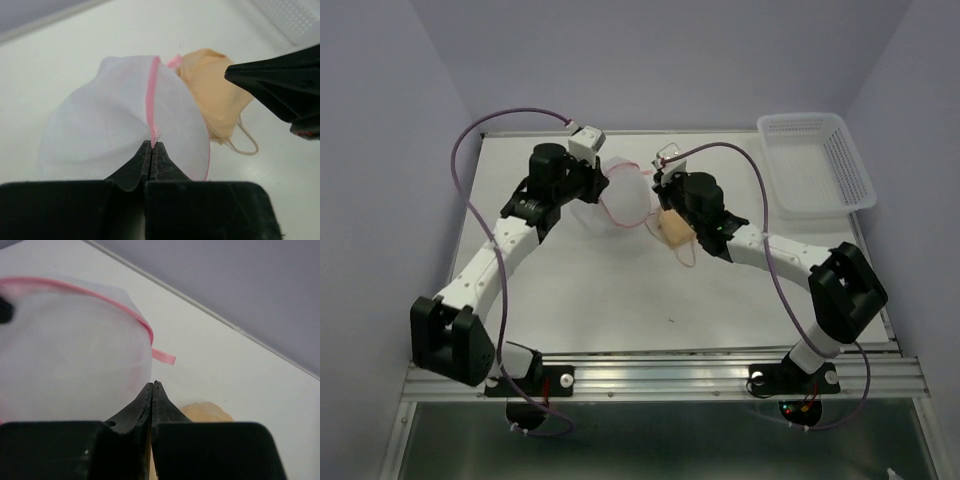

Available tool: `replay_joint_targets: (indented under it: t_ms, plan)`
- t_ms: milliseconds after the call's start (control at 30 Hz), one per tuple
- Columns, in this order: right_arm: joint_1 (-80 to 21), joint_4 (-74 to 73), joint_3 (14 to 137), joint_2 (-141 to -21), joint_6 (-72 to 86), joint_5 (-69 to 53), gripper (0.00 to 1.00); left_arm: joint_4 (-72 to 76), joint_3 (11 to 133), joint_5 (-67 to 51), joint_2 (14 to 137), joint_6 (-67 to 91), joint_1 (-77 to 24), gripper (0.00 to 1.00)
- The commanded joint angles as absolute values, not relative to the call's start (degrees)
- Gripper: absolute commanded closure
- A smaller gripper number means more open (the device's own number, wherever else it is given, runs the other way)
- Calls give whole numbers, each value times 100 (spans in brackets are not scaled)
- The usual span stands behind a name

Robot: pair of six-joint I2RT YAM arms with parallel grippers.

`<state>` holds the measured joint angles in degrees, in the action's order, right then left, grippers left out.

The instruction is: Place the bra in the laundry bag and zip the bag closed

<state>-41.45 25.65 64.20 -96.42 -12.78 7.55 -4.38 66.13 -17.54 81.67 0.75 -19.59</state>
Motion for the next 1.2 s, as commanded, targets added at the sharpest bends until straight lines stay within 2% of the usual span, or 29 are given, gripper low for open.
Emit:
replay_joint_targets:
  t_ms: [0,67,167,300,333,567,600,667,700,733,867,933,967,1000,1033,1067,1100,1167]
  plan:
    - [-4113,2576,6083,-9133,-835,1178,96,77,6637,-2169,7086,-1614,-2021,100]
    - [-4113,2488,5933,-8939,-783,1116,95,404,6329,-2293,6883,-2029,-2048,100]
    - [-4113,2347,5897,-8789,-809,1361,93,9,6451,-2952,6821,-2327,-2074,100]
    - [-4113,1995,5889,-8605,-923,829,81,307,6004,-2699,6741,-2137,-2083,100]
    - [-4113,1969,5854,-8570,-905,722,74,325,5968,-2637,6785,-2040,-2083,100]
    - [-4113,1303,5607,-8341,-721,1080,65,317,6231,-1934,7812,-249,-2083,100]
    - [-4113,1188,5642,-8393,-686,1098,61,238,6310,-1951,8170,206,-2074,100]
    - [-4113,907,5660,-8455,-668,1020,60,123,6398,-2230,8532,447,-2083,100]
    - [-4113,836,5660,-8472,-816,759,56,123,6390,-2337,8882,518,-2074,100]
    - [-4113,774,5599,-8455,-913,625,48,132,6381,-2468,9042,571,-2092,100]
    - [-4113,563,5555,-8307,-1160,274,41,149,6460,-2628,9720,676,-2083,100]
    - [-4113,466,5546,-8227,-1327,-437,41,97,6635,-2698,9940,721,-2083,100]
    - [-4174,475,5511,-8174,-1362,-596,38,97,6671,-2750,9984,816,-2083,100]
    - [-4305,475,5502,-8183,-1467,-815,20,88,6706,-2742,9967,861,-2092,100]
    - [-4394,466,5502,-8209,-1537,-861,13,88,6732,-2733,9949,887,-2083,100]
    - [-4482,448,5519,-8261,-1608,-844,10,105,6741,-2681,9932,940,-2092,100]
    - [-4569,431,5589,-8401,-1739,-800,0,97,6759,-2681,9897,993,-2083,100]
    - [-4754,387,5677,-8595,-1845,-747,0,97,6768,-2690,9888,1010,-2092,100]
